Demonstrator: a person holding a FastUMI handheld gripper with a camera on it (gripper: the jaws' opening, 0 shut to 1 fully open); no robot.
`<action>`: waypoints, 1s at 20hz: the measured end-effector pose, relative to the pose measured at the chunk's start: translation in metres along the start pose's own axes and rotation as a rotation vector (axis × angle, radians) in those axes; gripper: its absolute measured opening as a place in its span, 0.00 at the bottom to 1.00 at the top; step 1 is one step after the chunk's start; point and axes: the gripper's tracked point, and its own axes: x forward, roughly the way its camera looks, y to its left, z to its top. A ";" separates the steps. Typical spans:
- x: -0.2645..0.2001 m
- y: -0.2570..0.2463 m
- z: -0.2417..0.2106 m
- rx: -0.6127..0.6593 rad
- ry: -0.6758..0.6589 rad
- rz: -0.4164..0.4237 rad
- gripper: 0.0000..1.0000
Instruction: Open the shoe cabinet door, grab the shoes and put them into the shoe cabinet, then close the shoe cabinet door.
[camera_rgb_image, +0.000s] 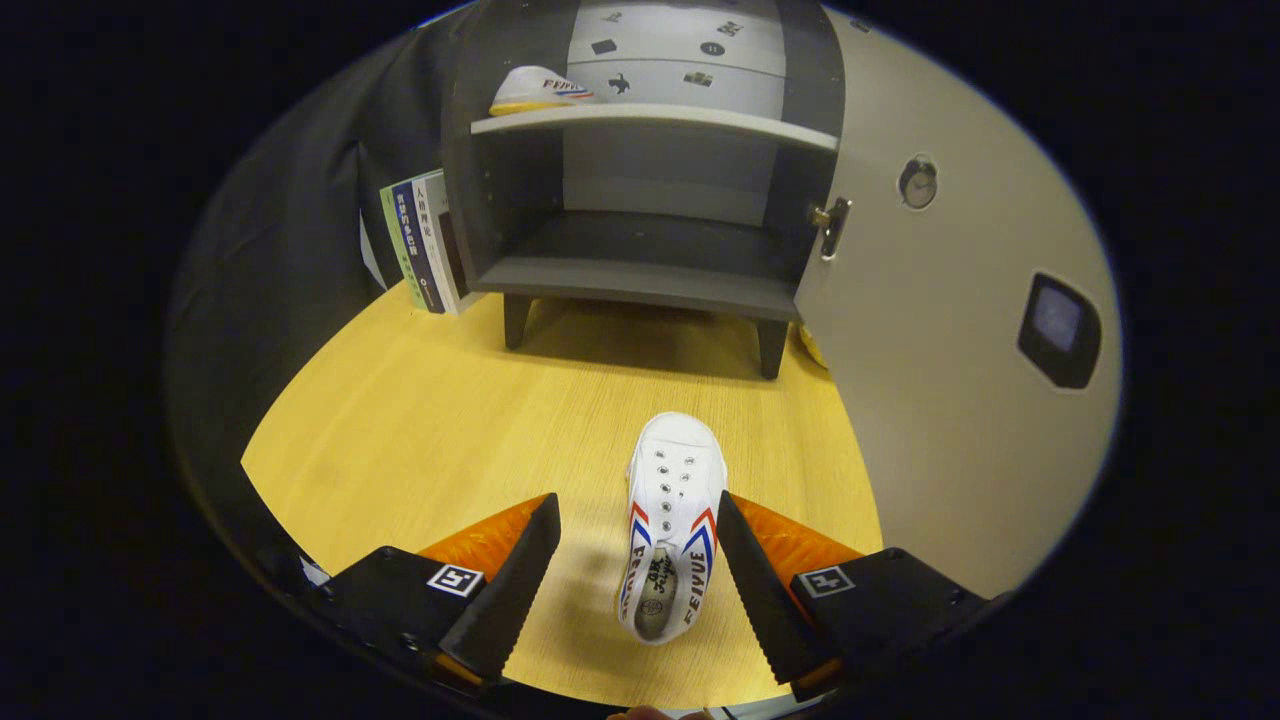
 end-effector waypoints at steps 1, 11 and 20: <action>0.010 -0.003 -0.003 -0.007 0.003 -0.007 0.98; 0.070 -0.011 -0.036 -0.098 0.115 -0.021 0.83; 0.077 -0.004 -0.044 0.014 0.186 0.042 0.07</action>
